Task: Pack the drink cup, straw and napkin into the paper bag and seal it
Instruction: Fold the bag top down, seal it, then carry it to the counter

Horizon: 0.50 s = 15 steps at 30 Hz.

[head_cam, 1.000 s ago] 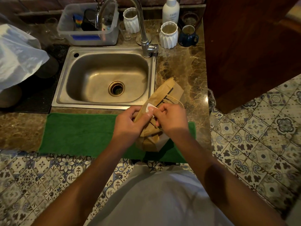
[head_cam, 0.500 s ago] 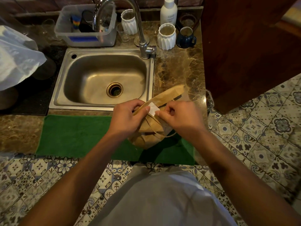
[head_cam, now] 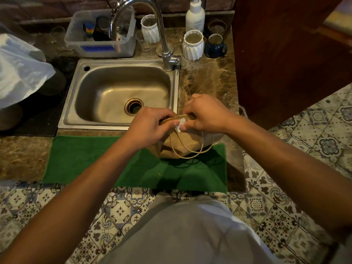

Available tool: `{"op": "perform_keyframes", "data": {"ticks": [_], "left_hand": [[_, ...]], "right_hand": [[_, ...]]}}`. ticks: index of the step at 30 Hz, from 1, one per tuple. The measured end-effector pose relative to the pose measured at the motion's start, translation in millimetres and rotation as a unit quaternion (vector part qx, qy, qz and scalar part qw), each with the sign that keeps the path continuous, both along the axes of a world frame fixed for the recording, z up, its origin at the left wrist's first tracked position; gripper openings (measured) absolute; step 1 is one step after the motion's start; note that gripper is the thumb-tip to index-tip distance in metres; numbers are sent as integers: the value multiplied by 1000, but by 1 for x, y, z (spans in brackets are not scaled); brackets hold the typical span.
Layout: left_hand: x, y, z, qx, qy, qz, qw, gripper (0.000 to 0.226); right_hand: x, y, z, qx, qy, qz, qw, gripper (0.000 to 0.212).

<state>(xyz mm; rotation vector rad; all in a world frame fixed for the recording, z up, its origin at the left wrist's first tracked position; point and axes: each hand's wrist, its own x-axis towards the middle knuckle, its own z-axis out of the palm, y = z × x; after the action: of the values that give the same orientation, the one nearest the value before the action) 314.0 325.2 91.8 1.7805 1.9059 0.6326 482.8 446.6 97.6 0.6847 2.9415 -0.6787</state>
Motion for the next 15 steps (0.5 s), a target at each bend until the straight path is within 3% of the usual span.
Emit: {"op": "perform_keyframes", "data": {"ticks": [4, 12, 15], "left_hand": [[-2, 1, -2, -4, 7, -11, 1000, 25], [-4, 2, -5, -10, -25, -16, 1000, 24], [0, 3, -3, 8, 1, -43, 999, 20]], "right_hand": [[2, 9, -1, -38, -36, 25, 998, 19], [-3, -4, -4, 93, 11, 28, 995, 43], [-1, -8, -6, 78, 12, 34, 996, 40]]}}
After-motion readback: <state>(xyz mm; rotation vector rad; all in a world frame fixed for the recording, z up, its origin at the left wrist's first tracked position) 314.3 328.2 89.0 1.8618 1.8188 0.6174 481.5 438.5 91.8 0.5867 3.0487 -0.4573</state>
